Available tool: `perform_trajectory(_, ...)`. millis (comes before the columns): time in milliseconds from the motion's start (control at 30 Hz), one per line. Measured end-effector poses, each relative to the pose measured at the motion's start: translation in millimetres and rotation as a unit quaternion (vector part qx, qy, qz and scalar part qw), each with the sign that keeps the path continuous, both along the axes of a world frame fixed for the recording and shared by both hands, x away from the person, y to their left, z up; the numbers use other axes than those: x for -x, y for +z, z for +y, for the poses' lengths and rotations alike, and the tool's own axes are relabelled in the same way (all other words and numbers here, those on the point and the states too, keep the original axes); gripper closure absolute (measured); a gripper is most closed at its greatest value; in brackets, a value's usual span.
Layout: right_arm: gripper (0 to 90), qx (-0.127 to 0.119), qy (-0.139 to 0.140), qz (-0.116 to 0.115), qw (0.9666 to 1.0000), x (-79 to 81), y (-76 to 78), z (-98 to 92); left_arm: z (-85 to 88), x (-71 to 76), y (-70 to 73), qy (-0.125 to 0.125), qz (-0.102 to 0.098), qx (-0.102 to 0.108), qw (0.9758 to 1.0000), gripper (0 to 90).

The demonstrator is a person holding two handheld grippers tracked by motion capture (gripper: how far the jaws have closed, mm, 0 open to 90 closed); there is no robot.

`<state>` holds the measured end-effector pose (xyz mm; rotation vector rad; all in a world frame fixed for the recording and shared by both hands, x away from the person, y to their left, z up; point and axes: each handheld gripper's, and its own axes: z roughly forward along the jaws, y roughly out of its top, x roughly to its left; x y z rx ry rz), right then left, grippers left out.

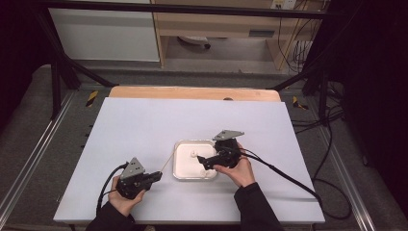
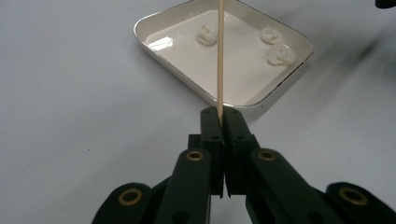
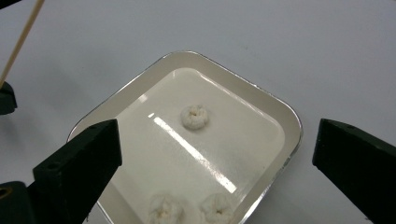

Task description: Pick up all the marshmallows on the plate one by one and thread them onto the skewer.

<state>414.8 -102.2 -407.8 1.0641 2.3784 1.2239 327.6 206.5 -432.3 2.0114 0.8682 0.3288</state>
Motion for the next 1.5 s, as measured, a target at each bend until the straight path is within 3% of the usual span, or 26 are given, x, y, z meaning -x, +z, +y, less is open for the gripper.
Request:
perform_trajectory(400, 14.6, 0.025, 0.013, 0.017, 0.9995, -22.8, -10.5, 36.6, 2.0, -1.0, -0.8, 0.003, 0.002, 0.007, 1.0000, 88.3)
perform_trajectory(700, 34.1, 0.073, 0.033, 0.019, 0.9966, -32.0, -27.8, 46.1, 2.1, -1.6, -1.1, 0.002, 0.004, 0.007, 1.0000, 88.3)
perform_trajectory(833, 42.5, 0.082, 0.038, 0.019, 0.9957, -32.3, -31.0, 46.8, 2.6, -1.8, -0.9, 0.003, 0.003, 0.008, 1.0000, 88.3)
perform_trajectory(1000, 54.5, 0.077, 0.047, 0.023, 0.9957, -31.5, -34.5, 48.2, 2.9, -2.0, -0.9, 0.003, 0.003, 0.009, 0.9999, 88.3)
perform_trajectory(1200, 62.5, 0.077, 0.048, 0.022, 0.9957, -30.6, -37.3, 48.9, 2.5, -1.6, -1.1, 0.003, 0.002, 0.010, 0.9999, 88.3)
perform_trajectory(1500, 68.8, 0.065, 0.039, 0.024, 0.9968, -30.2, -34.9, 46.5, 1.9, -0.2, -0.4, 0.002, -0.003, 0.015, 0.9999, 88.3)
